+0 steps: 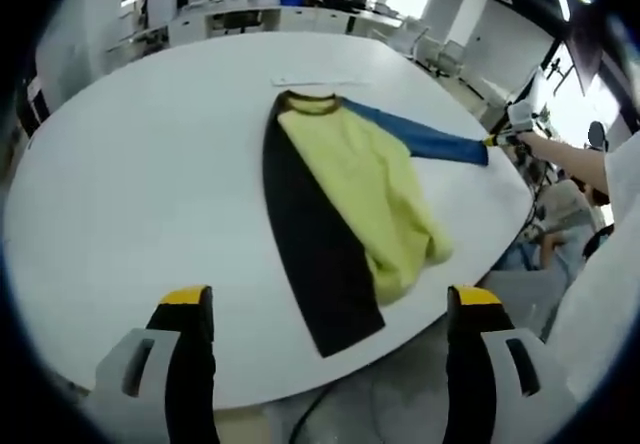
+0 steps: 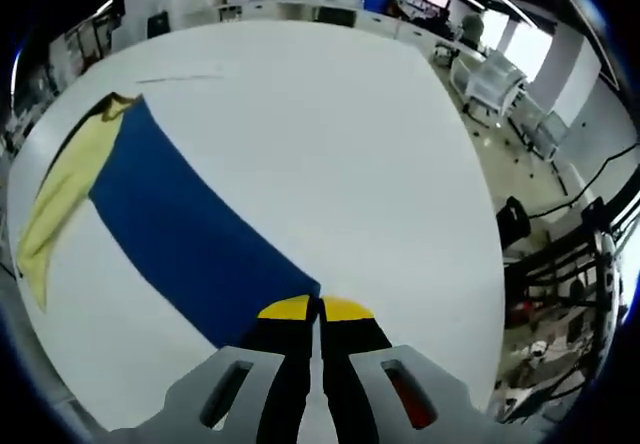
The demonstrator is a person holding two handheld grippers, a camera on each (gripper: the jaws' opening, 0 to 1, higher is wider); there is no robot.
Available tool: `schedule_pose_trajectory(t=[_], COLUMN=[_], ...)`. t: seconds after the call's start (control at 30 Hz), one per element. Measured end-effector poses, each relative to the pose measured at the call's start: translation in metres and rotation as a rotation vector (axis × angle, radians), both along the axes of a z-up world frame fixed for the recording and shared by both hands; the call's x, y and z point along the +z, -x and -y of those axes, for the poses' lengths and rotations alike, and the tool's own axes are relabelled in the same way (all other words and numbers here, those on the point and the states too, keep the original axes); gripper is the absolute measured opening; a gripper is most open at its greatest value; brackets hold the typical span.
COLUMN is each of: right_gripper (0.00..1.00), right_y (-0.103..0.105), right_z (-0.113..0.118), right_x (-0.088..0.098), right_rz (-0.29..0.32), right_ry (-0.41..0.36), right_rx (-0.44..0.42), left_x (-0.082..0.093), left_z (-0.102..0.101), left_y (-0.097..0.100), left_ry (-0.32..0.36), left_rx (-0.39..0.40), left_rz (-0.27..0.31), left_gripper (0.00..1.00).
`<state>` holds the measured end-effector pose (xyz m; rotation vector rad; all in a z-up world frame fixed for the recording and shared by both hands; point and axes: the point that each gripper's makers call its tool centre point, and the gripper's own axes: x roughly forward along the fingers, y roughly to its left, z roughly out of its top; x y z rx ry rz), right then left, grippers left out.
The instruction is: Fold the garment on the visible template until the final outline fits inside the template.
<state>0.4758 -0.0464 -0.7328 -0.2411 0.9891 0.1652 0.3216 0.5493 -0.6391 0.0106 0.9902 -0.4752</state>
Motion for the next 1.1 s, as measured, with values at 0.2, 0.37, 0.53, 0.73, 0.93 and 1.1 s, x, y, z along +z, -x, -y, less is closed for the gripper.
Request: schedule_pose_trajectory(t=[0.2, 0.37, 0.53, 0.73, 0.93, 1.1], right_gripper=[0.03, 0.03, 0.03, 0.03, 0.03, 0.03], right_y=[-0.001, -0.003, -0.005, -0.001, 0.001, 0.001], right_z=[0.002, 0.004, 0.008, 0.004, 0.003, 0.003], right_x=[-0.007, -0.012, -0.017, -0.019, -0.021, -0.022], right_rz=[-0.007, -0.013, -0.019, -0.028, -0.038, -0.042], right_ry=[-0.004, -0.003, -0.002, 0.000, 0.006, 0.010], right_rx=[-0.004, 0.001, 0.000, 0.001, 0.009, 0.011], left_x=[0.000, 0.001, 0.001, 0.001, 0.002, 0.001], left_z=[0.001, 0.003, 0.006, 0.007, 0.008, 0.007], left_y=[-0.001, -0.003, -0.004, -0.004, -0.004, -0.003], left_ry=[-0.011, -0.018, -0.018, -0.020, -0.022, -0.026], left_rx=[-0.006, -0.015, -0.019, -0.021, -0.025, -0.024], left_rz=[-0.005, -0.002, -0.003, -0.003, -0.002, -0.008], left_gripper=[0.93, 0.93, 0.93, 0.93, 0.93, 0.93])
